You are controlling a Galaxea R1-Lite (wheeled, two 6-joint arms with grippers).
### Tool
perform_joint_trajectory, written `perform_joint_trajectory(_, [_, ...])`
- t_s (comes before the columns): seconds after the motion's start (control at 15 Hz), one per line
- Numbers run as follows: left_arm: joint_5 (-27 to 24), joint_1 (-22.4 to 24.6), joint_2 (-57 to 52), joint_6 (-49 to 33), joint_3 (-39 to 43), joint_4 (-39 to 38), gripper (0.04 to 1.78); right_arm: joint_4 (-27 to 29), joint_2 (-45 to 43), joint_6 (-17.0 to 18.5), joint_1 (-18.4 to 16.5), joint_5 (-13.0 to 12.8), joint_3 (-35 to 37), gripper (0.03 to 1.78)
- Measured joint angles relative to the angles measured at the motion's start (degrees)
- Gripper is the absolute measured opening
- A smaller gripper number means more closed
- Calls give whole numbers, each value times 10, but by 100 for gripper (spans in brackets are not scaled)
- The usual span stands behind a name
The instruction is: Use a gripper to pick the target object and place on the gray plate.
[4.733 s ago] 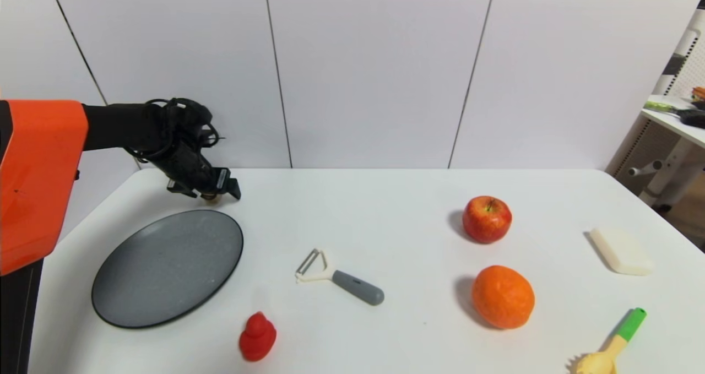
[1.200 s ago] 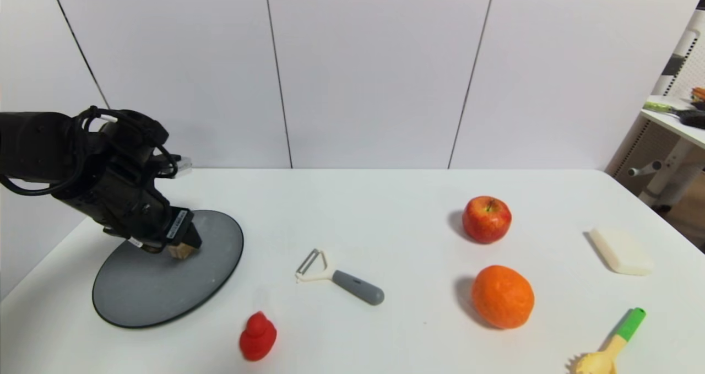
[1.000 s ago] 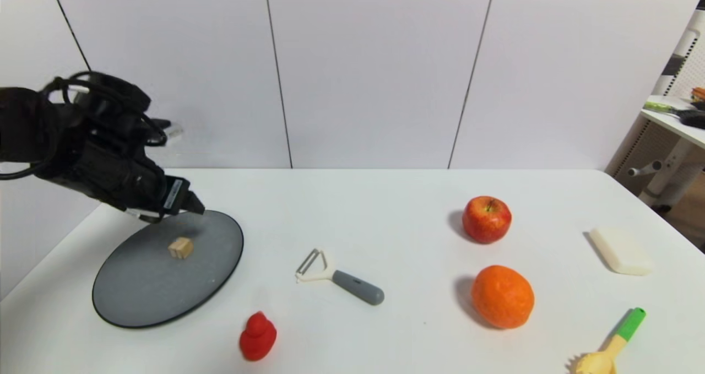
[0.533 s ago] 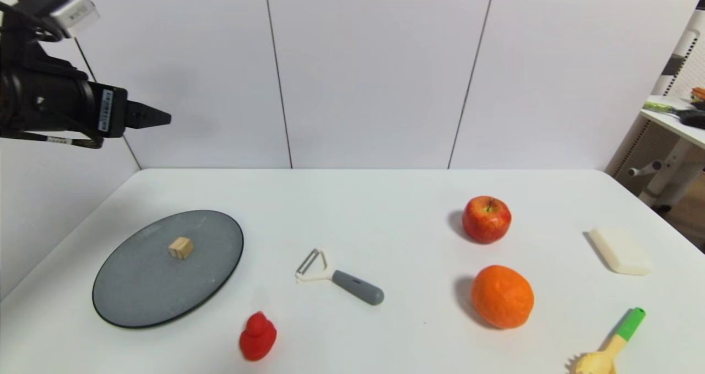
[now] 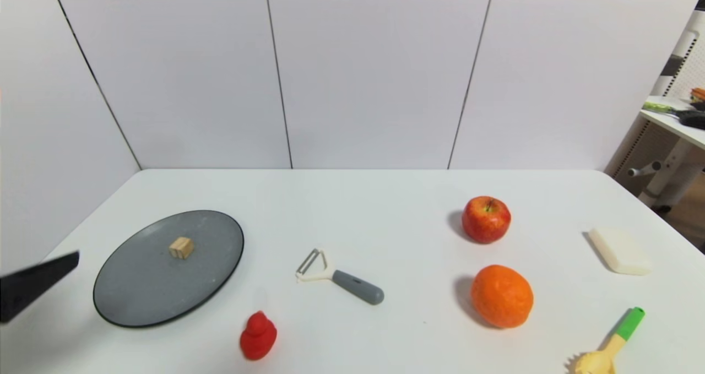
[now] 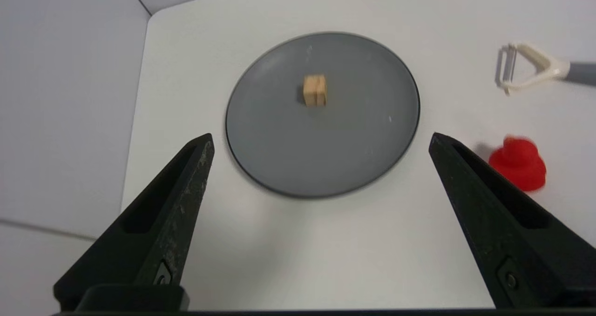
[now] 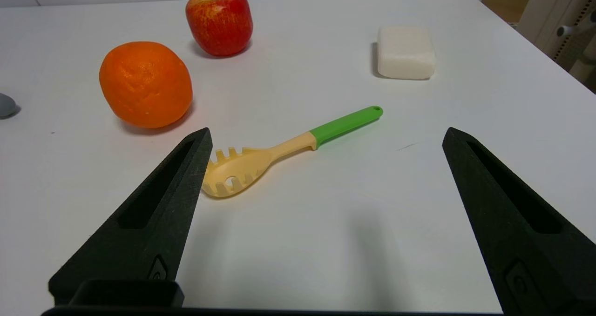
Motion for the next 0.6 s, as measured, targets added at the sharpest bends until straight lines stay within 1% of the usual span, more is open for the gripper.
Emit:
perform_joint_trajectory(0.13, [-9,5,-114,-1,104,-8,167,0,0,0,0,0,0,171])
perform_joint_trajectory(0.33, [-36,33,-260,-6,238,-21,167,0,0,0,0,0,0,171])
perform_joint_trajectory(0.4, [-41,41,-298,-11,275,-26,168,0,0,0,0,0,0,171])
perform_joint_trajectory(0.6, [-37,52,-383,-36,345,-57,169,0,0,0,0,0,0,171])
